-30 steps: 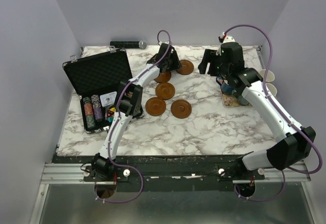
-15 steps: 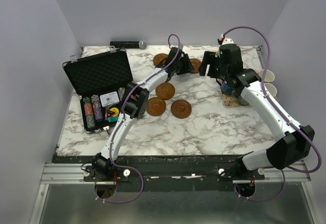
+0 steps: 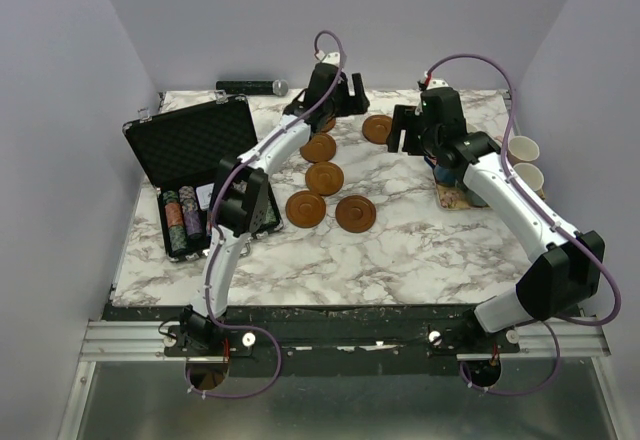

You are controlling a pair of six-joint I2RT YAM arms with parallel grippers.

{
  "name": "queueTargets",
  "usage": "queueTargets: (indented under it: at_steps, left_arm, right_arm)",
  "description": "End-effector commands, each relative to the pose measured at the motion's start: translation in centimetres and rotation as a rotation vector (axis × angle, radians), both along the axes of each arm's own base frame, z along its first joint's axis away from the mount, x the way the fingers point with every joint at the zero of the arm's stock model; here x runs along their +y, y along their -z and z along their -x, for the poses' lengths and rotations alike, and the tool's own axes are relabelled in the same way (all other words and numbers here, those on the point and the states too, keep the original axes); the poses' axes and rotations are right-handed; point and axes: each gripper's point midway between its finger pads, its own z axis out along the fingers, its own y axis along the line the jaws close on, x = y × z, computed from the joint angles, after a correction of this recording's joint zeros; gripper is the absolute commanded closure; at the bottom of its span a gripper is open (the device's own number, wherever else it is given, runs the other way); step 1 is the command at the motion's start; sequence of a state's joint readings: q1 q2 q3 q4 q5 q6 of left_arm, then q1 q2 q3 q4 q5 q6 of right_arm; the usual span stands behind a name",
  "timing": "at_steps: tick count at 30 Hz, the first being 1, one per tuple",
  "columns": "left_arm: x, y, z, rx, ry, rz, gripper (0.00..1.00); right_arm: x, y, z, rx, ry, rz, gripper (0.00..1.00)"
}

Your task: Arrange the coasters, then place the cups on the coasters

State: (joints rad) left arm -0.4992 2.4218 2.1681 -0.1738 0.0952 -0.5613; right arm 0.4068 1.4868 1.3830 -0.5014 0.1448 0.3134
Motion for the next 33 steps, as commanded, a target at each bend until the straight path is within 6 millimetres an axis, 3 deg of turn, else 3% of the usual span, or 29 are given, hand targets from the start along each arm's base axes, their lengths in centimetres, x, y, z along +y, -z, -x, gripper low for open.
queueTargets:
  at_steps: [1,9,21,33]
  left_arm:
    - [3.6,-3.5,-1.7,-0.12,-0.053,-0.122,0.08]
    - [6.1,2.8,-2.6,0.042,-0.088,-0.186,0.03]
    - [7.1,7.2,-3.7,0.111,-0.117,-0.193,0.01]
    - [6.9,9.8,-3.1,0.177,-0.094,-0.172,0.01]
  right_arm:
    - [0.7,-1.4,-0.8,-0.038,-0.021,-0.018,0.2]
    - [0.5,-1.9,-0.2,-0.054,-0.017,-0.036,0.19]
    - [0.4,-1.8,0.3,-0.051,-0.018,-0.045,0.19]
    - [0.4,-1.7,0.5,-0.047,-0.021,-0.047,0.18]
